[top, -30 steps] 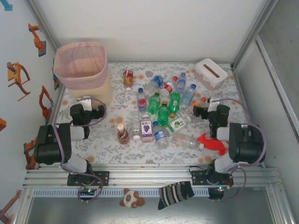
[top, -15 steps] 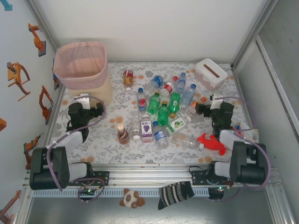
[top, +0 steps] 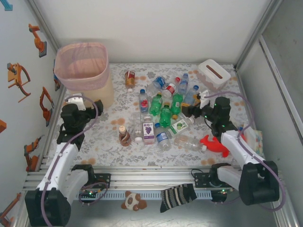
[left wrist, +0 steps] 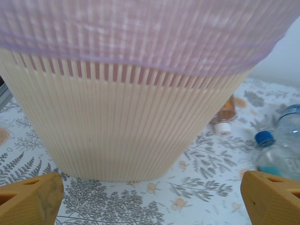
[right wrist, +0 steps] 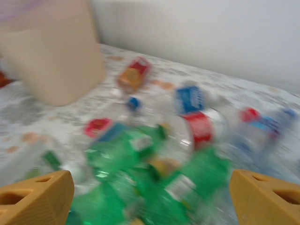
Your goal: Put the plastic bottles in the bin
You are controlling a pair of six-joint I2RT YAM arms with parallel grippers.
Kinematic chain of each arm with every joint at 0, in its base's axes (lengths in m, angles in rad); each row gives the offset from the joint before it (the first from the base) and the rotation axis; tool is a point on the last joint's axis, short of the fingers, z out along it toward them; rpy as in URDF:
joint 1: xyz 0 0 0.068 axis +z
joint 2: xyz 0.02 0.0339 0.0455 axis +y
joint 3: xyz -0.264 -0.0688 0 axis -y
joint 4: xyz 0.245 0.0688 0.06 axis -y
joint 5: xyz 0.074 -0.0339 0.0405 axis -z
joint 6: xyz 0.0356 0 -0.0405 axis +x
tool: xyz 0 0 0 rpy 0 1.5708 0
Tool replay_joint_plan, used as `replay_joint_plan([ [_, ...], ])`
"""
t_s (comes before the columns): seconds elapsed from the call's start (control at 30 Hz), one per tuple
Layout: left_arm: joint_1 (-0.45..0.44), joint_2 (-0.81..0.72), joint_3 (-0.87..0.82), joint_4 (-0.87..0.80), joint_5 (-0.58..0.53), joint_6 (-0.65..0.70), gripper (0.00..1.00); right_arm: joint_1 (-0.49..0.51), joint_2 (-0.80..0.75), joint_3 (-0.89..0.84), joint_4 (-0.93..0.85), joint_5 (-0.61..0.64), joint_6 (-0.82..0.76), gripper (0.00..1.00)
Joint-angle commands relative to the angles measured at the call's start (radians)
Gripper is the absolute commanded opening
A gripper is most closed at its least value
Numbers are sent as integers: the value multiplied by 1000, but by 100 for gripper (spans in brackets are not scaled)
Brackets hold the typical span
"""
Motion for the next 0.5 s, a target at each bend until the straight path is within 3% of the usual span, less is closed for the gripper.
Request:
replay_joint_plan([
  [0.0,0,-51,82,-211,79,-64,97,122,8,94,-94,-116,-77,84],
  [0.27,0,-91,272,-489,196,47,97,451,174,273,-130,-91,-170,83],
  [0.47,-2,-133,257,-524,191,150,98,611,347,350,11,-70,-181,81],
])
